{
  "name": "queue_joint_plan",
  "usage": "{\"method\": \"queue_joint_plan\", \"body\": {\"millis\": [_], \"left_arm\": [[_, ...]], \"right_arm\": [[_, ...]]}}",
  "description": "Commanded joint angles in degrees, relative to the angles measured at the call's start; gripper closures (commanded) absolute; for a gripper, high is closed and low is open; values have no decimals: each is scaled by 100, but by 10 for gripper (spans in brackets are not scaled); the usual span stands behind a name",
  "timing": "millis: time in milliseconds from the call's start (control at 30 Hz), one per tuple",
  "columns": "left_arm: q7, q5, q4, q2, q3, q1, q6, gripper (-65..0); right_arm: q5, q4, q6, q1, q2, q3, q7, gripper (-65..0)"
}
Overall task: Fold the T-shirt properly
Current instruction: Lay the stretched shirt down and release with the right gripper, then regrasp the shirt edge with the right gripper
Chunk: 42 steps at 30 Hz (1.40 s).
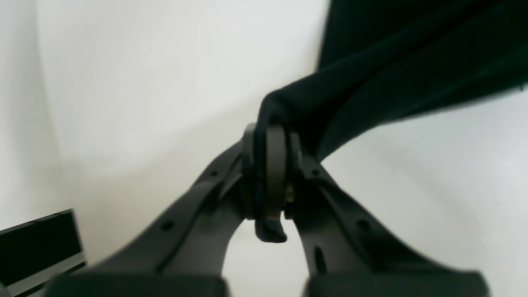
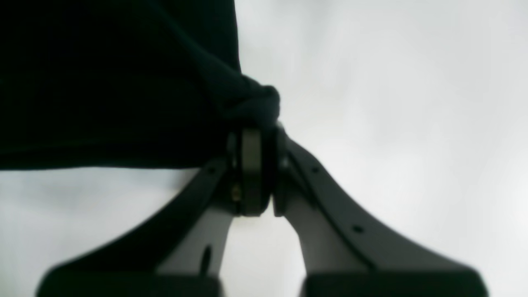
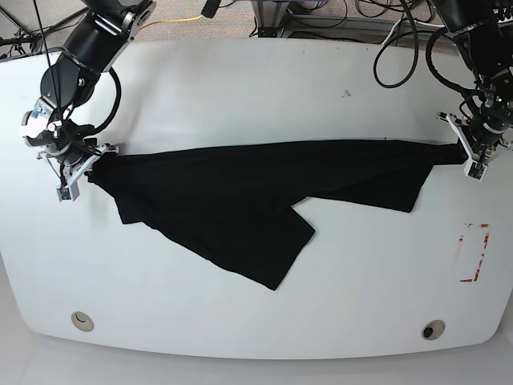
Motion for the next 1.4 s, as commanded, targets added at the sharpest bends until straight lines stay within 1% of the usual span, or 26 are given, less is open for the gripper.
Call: {"method": "queue_joint_plan", "body": {"millis": [0,33,133,200,267,333,400,467,567,667,800,1033,1133,1233,1367], "left_arm": [[-48,38,81,-136,-206,129,60,0],[-48,38,81,-136,-241,164,60,0],[-48,47,64,-136,-250,217,60,0],[-48,38,64,-118,-250,322,60,0],[-57,29,64,-118,-250,357,60,0],[-57,29,64,-118,-241,357,60,0],[-57,29,81,-57,-241,366,60,0],[-57,47,99,23,-258,375,60,0],[-57,47,81,23,-258,436,60,0],[-57,47,99,31,-241,454,60,0],[-57,47,90,40,-241,533,60,0],[-57,47,90,40,-232,560,60,0],[-57,47,81,40,-232,560,60,0],[-57,47,90,40,-232,568,60,0],[-57,47,90,40,-232,568,60,0]], "right_arm": [[36,143,-32,5,106,176,-37,-54],[36,143,-32,-30,98,273,-107,-86],[36,143,-32,-74,80,370,-309,-208],[97,239,-32,-145,19,431,-494,-325],[282,494,-32,-171,-8,502,-608,-401],[581,793,-32,-180,-17,467,-749,-469],[827,987,-32,-171,-17,335,-898,-504],[1064,1075,-32,-127,19,106,-1056,-507],[1249,1031,-32,128,27,-395,-1074,-507],[1126,749,-32,453,27,-1125,-1074,-507],[1073,20,-32,1016,-17,-1740,-968,-507],[1064,-1818,-32,1930,-25,-2575,-37,-507],[1064,-2741,-32,2317,19,-2927,544,-507],[1064,-3391,-32,2572,36,-3182,983,-507],[1064,-3910,-32,2730,98,-3569,1344,-507]]}}
